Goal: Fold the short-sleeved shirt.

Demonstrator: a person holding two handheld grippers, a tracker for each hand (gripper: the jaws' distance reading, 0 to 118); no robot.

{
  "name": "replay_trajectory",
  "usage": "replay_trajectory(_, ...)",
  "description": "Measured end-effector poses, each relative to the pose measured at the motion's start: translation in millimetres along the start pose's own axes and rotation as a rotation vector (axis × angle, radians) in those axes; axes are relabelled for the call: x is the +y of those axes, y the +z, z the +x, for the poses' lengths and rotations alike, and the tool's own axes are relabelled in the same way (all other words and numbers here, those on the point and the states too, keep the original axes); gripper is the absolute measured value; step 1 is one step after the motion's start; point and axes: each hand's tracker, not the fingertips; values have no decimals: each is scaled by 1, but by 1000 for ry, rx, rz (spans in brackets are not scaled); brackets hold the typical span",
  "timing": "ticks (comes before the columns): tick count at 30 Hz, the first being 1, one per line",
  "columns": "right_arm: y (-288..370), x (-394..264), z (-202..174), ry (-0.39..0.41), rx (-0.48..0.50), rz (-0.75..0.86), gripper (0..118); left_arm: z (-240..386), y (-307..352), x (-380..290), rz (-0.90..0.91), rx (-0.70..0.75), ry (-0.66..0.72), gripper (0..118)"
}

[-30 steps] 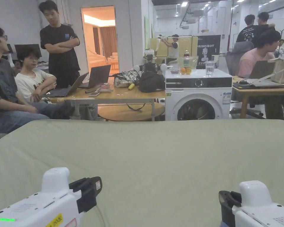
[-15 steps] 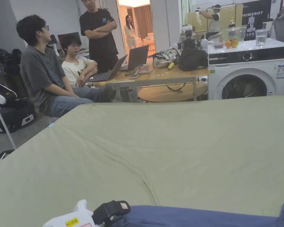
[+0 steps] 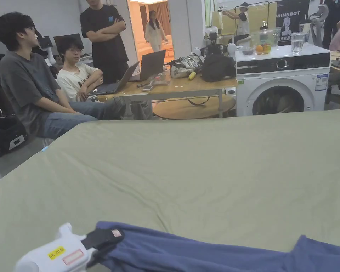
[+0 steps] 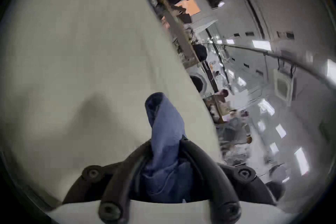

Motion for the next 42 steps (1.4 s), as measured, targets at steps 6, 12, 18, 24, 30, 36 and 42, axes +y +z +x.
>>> replay_trajectory(6, -4, -1, -4, -32, 8, 6, 0, 92, 10, -7, 8, 92, -416, 6)
replay_trajectory(12, -2, -6, -12, -55, 22, 27, 0, 155, -84, -117, -302, 24, -627, 6)
replay_trajectory(18, 7, -17, -8, -87, 2, 31, 0, 164, -154, -195, -483, 4, -642, 25)
replay_trajectory(24, 10, -18, 4, -117, -16, 55, 0, 173, -106, -151, -362, -304, -482, 72)
replay_trajectory(30, 11, -21, 7, -161, 0, 58, 0, 146, -135, -166, -418, -147, -443, 5)
replay_trajectory(36, 10, -27, 4, -168, -1, 38, 0, 140, -166, -206, -589, -98, -527, 1)
replay_trajectory(42, -3, -23, -1, -160, 24, 22, 0, 127, -105, -127, -359, -232, -308, 81)
